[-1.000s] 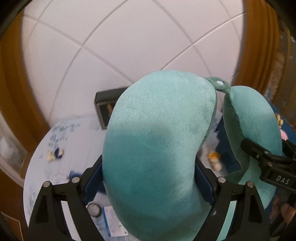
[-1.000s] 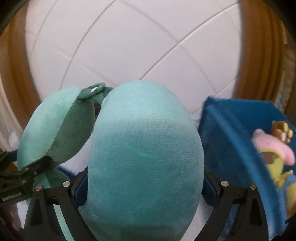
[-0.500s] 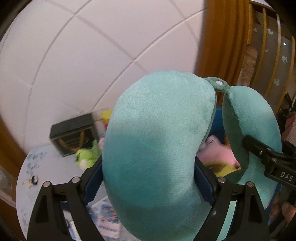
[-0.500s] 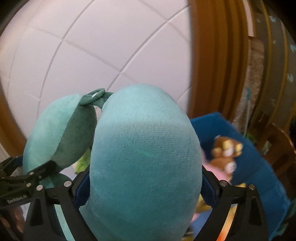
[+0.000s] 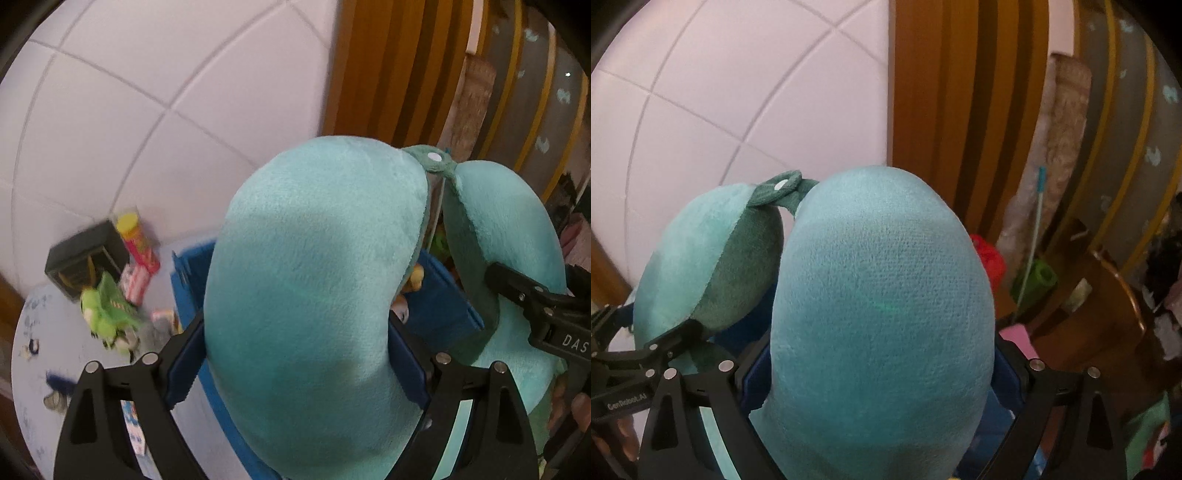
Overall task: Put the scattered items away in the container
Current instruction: 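Lift the teal neck pillow and carry it toward the blue crate, then lower the neck pillow into the blue crate and open both grippers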
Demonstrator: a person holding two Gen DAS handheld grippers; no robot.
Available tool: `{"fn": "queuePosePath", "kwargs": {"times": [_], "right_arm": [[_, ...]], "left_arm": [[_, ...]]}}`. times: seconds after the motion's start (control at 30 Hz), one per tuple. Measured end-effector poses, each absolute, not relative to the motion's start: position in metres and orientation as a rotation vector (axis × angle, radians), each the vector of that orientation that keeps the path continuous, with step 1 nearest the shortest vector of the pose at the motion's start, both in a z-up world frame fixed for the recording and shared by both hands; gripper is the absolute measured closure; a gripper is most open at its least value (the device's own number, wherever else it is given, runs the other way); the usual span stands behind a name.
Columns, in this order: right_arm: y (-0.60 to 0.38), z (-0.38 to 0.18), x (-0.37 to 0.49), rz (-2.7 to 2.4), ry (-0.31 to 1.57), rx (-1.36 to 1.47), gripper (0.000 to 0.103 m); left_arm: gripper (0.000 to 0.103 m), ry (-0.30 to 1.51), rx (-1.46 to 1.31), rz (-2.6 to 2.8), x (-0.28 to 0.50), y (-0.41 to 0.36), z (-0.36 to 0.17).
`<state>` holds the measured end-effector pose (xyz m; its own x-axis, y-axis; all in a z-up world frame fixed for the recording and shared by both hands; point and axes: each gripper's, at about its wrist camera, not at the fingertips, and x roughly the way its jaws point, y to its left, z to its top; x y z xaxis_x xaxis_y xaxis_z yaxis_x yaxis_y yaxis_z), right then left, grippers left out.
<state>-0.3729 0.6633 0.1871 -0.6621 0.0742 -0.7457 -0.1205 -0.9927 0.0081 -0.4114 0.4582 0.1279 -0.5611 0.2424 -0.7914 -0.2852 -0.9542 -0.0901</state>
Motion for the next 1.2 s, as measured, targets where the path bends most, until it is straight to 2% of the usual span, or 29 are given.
{"fn": "queuePosePath", "kwargs": {"times": [0.17,0.37,0.7,0.87,1.2], "right_arm": [[0.688,0.169,-0.365,2.793,0.213,-1.293,0.0],[0.673,0.166,-0.349,2.792,0.127,-1.358,0.0],[0.618,0.167,-0.345,2.834,-0.049,-1.331,0.0],[0.568,0.162,-0.351,2.865,-0.092,-1.35,0.0],[0.42,0.149,-0.354,2.941,-0.06,-1.435,0.0]], "left_arm": [[0.01,0.136,-1.364,2.558,-0.399,0.471,0.119],[0.01,0.119,-1.411,2.596,-0.378,0.464,0.126],[0.01,0.039,-1.381,2.684,-0.358,0.404,0.14],[0.01,0.002,-1.366,2.725,-0.352,0.345,0.138],[0.01,-0.013,-1.462,2.774,-0.349,0.185,0.127]]}}
